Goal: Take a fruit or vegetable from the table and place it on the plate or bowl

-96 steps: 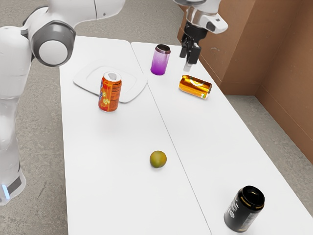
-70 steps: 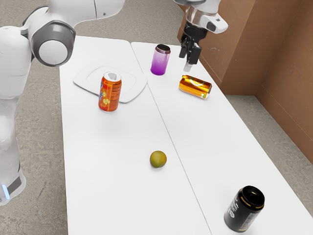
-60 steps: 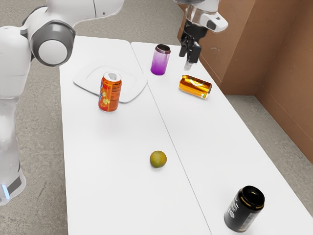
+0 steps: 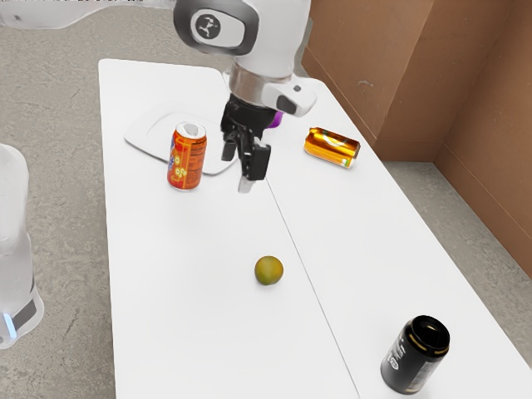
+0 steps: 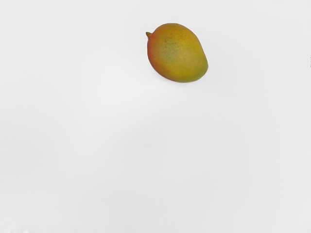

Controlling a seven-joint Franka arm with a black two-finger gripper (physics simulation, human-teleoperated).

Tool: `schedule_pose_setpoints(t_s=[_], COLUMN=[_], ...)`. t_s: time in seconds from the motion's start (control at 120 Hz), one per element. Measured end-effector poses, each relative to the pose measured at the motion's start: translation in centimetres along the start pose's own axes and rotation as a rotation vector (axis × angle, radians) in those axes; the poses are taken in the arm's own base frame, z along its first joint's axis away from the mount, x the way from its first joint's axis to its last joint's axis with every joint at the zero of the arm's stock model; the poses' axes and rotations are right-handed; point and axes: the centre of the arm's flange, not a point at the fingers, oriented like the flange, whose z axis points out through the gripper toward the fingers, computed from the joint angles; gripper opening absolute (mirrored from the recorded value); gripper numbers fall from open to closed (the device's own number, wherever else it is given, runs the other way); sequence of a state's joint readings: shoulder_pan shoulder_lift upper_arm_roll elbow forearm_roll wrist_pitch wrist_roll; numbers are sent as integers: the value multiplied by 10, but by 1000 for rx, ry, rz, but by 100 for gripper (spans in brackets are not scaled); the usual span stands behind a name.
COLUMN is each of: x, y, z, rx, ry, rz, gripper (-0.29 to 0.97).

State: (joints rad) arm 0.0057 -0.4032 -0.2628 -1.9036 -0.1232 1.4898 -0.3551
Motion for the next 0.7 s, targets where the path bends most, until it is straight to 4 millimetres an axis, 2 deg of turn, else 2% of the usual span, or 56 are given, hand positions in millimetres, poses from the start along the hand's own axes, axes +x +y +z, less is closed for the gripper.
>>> schedule_pose_setpoints(t_s=[0.083, 0.133, 0.275, 0.383, 0.483, 0.525, 0.625, 0.7], x=[4, 14, 67, 91, 116, 124, 134, 136], y=[14, 20, 43, 44, 37, 34, 21, 8], z=[9, 18, 16, 26, 56, 77, 121, 142], rx=[-12, -20, -58, -61, -52, -41, -21, -15], ry=[5, 3, 13, -5, -48, -70, -104, -107], rz=[-72, -119, -214, -300, -384, -417, -498, -556], gripper=[68, 68, 68, 68, 68, 68, 68, 68])
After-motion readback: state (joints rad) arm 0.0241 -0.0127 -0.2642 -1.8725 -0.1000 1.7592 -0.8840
